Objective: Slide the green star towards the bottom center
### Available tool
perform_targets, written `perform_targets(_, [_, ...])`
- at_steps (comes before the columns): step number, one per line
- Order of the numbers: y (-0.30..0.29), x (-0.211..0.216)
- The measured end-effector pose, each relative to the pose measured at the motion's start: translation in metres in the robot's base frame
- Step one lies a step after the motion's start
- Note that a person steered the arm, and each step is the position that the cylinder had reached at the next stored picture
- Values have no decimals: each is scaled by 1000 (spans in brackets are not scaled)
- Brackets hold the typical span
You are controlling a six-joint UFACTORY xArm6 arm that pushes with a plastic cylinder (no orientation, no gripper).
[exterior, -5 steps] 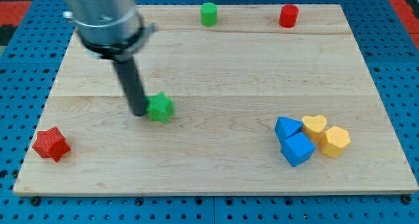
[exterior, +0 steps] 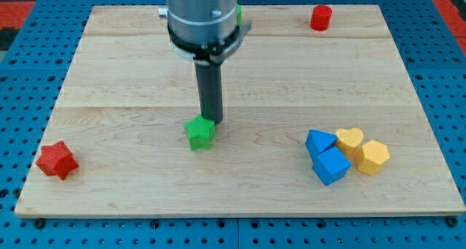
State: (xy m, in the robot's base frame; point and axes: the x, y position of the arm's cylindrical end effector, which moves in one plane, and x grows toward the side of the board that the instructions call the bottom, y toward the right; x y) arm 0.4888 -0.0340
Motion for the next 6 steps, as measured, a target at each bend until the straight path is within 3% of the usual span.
perform_targets(1, [-5,9])
perform_targets(2, [-23,-25])
perform_targets(4, [-48,41])
perform_targets(5, [-41,41])
perform_targets(6, [-70,38])
